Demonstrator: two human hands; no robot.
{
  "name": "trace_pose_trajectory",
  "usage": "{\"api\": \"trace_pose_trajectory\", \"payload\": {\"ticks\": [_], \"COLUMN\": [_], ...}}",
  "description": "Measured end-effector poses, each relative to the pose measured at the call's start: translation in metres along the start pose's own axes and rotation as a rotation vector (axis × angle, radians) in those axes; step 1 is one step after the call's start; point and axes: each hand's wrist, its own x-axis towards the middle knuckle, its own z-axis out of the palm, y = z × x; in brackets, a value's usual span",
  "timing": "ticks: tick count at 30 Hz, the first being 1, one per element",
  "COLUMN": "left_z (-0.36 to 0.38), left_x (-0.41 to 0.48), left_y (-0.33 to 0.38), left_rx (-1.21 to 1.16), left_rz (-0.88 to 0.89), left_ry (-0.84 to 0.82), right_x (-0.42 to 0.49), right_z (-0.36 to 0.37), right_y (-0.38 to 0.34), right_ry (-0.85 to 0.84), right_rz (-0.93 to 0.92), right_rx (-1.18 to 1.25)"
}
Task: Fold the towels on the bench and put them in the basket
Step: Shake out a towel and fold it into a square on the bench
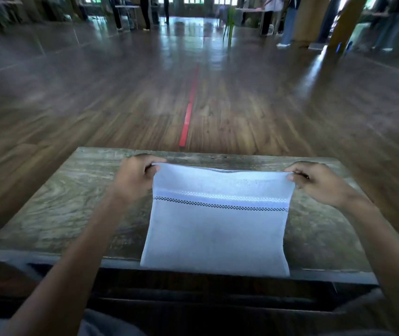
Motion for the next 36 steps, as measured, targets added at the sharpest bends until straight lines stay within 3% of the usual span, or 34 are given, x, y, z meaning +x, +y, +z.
{"api": "trace_pose_trajectory", "payload": {"ticks": [6,11,13,15,17,20,24,30,33,36], "left_z": [-0.03,-0.048,-0.056,-0.066,-0.073,-0.075,-0.071,-0.115,-0.116,-0.098], "left_x": [0.003,-0.001,-0.001,-0.002,-0.001,0.003,0.003,-0.013,-0.007,0.009], "left_y": [0.02,0.043,0.046,0.043,0.042,0.045,0.044,0.059,0.062,0.063], "left_rx": [0.004,0.024,-0.014,-0.096,-0.184,-0.188,-0.194,-0.595,-0.554,-0.285], "left_rz": [0.124,0.202,0.183,0.153,0.094,0.102,0.08,0.124,0.122,0.13], "left_ry": [0.192,0.399,0.368,0.222,0.118,0.163,0.193,-0.198,-0.101,0.138], "right_x": [-0.016,-0.017,-0.019,-0.024,-0.025,-0.017,-0.019,-0.045,-0.044,-0.029], "right_z": [-0.035,-0.042,-0.049,-0.057,-0.061,-0.061,-0.062,-0.095,-0.099,-0.089], "right_y": [-0.025,-0.051,-0.056,-0.061,-0.065,-0.065,-0.07,-0.077,-0.08,-0.077], "right_ry": [0.235,0.523,0.402,0.251,0.28,0.437,0.35,0.084,0.174,0.367], "right_rz": [-0.053,-0.155,-0.139,-0.138,-0.155,-0.142,-0.119,-0.169,-0.195,-0.192], "right_rx": [0.059,-0.044,0.102,0.31,0.398,0.373,0.362,0.643,0.602,0.46]}}
